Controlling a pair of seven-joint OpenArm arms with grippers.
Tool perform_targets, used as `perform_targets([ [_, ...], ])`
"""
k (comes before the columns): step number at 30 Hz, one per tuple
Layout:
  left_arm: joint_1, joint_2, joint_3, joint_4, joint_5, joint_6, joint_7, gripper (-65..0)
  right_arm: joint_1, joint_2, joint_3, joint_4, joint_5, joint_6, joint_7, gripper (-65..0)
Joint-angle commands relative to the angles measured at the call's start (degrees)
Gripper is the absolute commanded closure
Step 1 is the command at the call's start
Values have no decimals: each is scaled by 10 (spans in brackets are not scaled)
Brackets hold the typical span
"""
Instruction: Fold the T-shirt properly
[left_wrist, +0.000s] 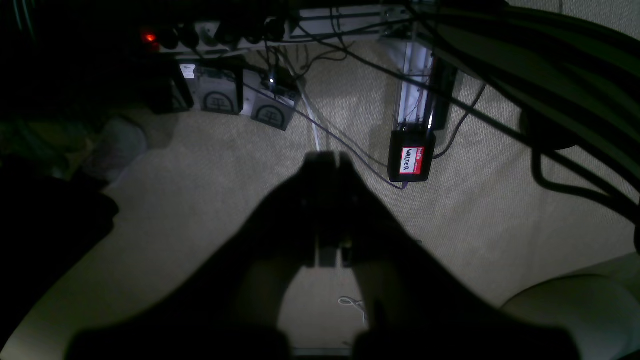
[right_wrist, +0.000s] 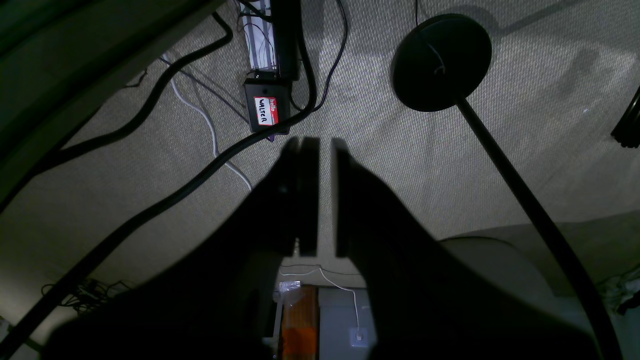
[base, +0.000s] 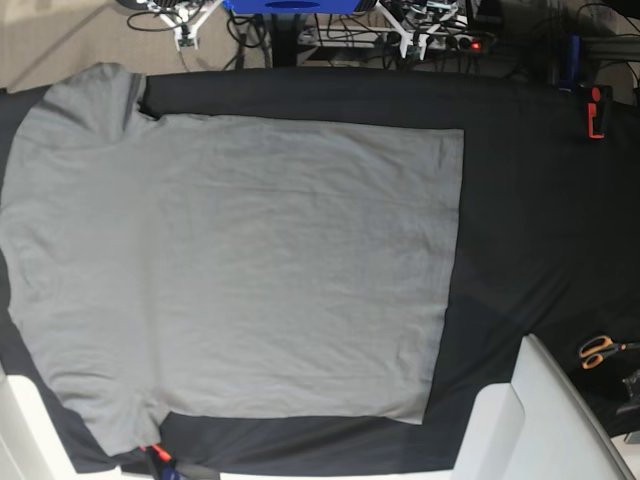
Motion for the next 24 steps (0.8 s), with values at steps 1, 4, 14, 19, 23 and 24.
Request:
perform_targets([
  [1,4,-2,0,1,-1,3,-4,0,-3,0,1,-1,1,-4,-2,-41],
  [4,5,-2,0,1,-1,3,-4,-115,-3,0,1,-1,1,-4,-2,-36],
  [14,12,-2,-1,1,-1,5,-4,0,-3,0,1,-1,1,-4,2,-36],
  [19,28,-3,3,18,-1,5,-4,0,-3,0,1,0,1,-4,-1,-36],
  [23,64,-15,0,83,-1,5,0,0,-12,3,1,1,1,-4,-1,0],
  [24,67,-15,0,88,-1,5,0,0,-13,8,2,1,2,-4,-1,0],
])
